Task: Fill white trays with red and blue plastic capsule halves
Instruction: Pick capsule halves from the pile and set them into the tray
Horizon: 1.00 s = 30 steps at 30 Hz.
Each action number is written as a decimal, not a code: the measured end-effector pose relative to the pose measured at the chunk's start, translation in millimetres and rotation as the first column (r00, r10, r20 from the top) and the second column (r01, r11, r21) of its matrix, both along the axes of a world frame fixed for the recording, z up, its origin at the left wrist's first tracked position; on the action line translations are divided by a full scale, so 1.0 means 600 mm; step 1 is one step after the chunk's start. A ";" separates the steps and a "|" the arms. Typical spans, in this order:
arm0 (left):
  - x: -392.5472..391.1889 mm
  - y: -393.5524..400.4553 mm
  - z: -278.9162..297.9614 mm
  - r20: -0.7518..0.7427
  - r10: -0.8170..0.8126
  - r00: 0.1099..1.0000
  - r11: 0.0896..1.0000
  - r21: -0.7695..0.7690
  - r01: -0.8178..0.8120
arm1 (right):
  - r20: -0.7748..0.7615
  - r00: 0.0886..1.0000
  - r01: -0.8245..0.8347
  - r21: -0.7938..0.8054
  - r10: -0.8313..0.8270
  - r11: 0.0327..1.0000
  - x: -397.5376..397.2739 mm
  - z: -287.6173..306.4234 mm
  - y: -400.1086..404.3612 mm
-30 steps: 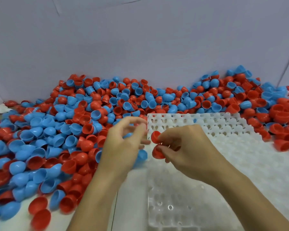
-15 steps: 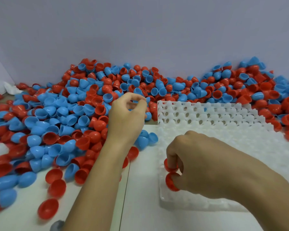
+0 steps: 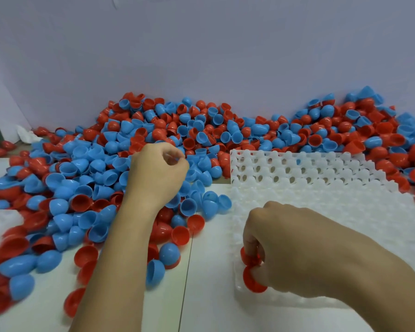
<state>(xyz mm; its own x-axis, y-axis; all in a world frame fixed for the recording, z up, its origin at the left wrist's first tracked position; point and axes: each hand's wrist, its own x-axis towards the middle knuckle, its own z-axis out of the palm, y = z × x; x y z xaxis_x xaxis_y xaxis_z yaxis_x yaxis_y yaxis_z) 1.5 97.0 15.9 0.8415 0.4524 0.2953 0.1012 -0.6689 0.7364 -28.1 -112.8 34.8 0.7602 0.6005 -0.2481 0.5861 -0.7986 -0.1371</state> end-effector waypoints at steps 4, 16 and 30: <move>-0.015 0.005 0.010 -0.146 0.000 0.989 0.984 0.177 0.026 | -0.024 0.999 0.027 0.056 -0.025 0.998 0.008 0.000 -0.013; -0.021 0.014 0.013 -0.245 0.019 0.969 0.979 0.200 0.031 | 0.013 0.997 0.054 0.616 -0.079 0.786 0.066 -0.019 -0.028; 0.009 -0.067 0.001 0.048 -0.108 0.993 0.994 -0.021 0.110 | 0.122 0.953 0.047 0.845 -0.279 0.533 0.084 -0.040 -0.015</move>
